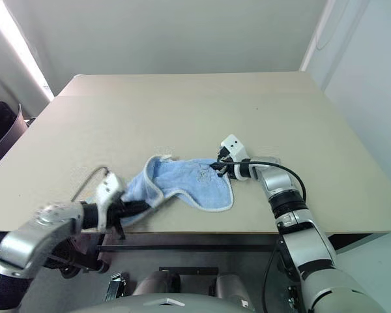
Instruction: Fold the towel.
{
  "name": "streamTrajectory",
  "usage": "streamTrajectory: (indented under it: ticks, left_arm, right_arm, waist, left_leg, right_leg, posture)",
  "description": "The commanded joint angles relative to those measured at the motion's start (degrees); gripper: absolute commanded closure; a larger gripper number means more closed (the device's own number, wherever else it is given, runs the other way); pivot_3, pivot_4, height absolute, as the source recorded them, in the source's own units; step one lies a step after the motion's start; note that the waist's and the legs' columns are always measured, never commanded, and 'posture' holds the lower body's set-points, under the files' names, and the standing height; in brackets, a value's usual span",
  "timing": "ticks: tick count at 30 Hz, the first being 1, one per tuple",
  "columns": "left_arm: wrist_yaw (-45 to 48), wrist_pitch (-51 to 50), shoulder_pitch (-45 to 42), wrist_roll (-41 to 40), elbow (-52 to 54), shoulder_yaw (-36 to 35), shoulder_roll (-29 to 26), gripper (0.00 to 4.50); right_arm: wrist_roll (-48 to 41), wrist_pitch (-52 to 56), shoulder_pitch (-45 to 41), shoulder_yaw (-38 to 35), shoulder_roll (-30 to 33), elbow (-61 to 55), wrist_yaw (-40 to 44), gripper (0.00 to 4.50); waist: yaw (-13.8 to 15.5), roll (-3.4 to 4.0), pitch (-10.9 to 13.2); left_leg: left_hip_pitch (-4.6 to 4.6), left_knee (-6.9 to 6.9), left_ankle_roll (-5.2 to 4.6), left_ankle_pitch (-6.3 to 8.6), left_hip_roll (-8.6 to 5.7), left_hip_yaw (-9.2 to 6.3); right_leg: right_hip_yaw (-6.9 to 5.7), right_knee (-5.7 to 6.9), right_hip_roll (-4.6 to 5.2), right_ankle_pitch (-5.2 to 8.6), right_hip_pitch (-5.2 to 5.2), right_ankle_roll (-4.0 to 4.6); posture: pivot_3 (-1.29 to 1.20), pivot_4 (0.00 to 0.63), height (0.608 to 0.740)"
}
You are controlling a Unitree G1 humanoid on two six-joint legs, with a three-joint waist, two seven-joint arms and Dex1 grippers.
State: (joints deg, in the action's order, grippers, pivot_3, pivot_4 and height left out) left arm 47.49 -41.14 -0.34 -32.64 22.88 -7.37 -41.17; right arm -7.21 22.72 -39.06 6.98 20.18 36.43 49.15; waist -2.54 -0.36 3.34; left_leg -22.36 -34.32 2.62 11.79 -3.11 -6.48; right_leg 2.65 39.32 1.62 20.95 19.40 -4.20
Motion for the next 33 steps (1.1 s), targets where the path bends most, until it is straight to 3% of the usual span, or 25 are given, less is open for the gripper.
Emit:
streamTrajectory:
  ticks: [1,4,8,15,21,27,33]
  left_arm:
    - [0.84,-1.15,-3.89,-6.9,-4.97,-14.02,-2.91,4.47]
    - [0.24,-0.85,-8.75,-7.8,-14.07,-19.27,-4.77,4.47]
    - [-2.21,-0.22,-17.98,-6.73,-27.06,-20.98,-5.74,4.47]
    - [-0.33,6.24,-27.6,-0.78,-39.28,-14.4,-4.52,4.47]
    - [-1.21,19.02,-40.02,8.71,-58.3,-7.54,0.42,4.47]
    - [-14.94,41.34,-61.08,16.65,-85.87,-7.4,6.01,4.47]
    - [-15.71,50.37,-68.6,16.77,-94.2,-10.28,5.29,4.47]
  right_arm:
    - [-2.55,-4.04,-3.95,-4.9,0.11,0.12,-1.25,4.5]
    - [-2.85,-7.2,-6.11,-6.88,0.11,2.72,-2.34,4.5]
    - [-3.02,-10.93,-10.04,-8.83,-0.43,7.59,-4.2,4.5]
    - [-0.87,-14.67,-14.04,-7.87,-0.34,13.76,-3.97,4.5]
    - [1.74,-20.42,-17.72,-7.43,-1.64,20.31,-6.47,4.5]
    - [5.56,-31.48,-28.22,-9.3,-2.17,32.29,-23.88,4.5]
    - [8.11,-40.56,-31.06,-9.4,-0.31,35.61,-29.96,4.5]
  waist:
    - [-0.06,0.02,0.01]
    - [-0.09,0.03,0.01]
    - [0.02,0.0,0.01]
    - [-0.05,-0.03,0.0]
    - [-0.11,-0.03,-0.01]
    - [-0.28,-0.18,0.07]
    - [-1.81,-0.28,0.0]
  left_leg:
    - [0.0,0.0,0.0,0.0,0.0,0.0]
    - [0.0,0.02,0.0,0.0,-0.02,0.02]
    - [0.02,0.01,0.02,-0.01,-0.03,-0.01]
    - [-0.04,0.04,0.04,-0.03,-0.06,-0.03]
    - [-0.05,0.01,0.1,-0.08,-0.07,-0.02]
    - [-0.21,-0.14,0.16,-0.12,-0.07,-0.06]
    - [-1.1,-0.47,0.4,-0.25,-0.12,0.01]
  right_leg:
    - [0.0,0.0,0.0,0.0,0.01,0.0]
    - [0.0,-0.02,0.01,0.0,0.01,-0.01]
    - [-0.03,-0.02,-0.01,-0.01,0.05,-0.02]
    - [-0.04,-0.02,0.03,-0.02,0.06,-0.04]
    - [-0.05,0.1,0.01,-0.03,-0.01,-0.04]
    - [-0.05,0.33,0.0,-0.04,0.19,-0.06]
    - [-0.04,0.75,0.09,-0.05,1.07,-0.09]
  posture:
    - [0.0,0.0,0.74]
    - [0.0,0.0,0.74]
    - [0.0,0.0,0.74]
    - [0.0,0.0,0.74]
    - [0.0,0.0,0.74]
    - [0.0,0.0,0.74]
    - [0.0,0.0,0.74]
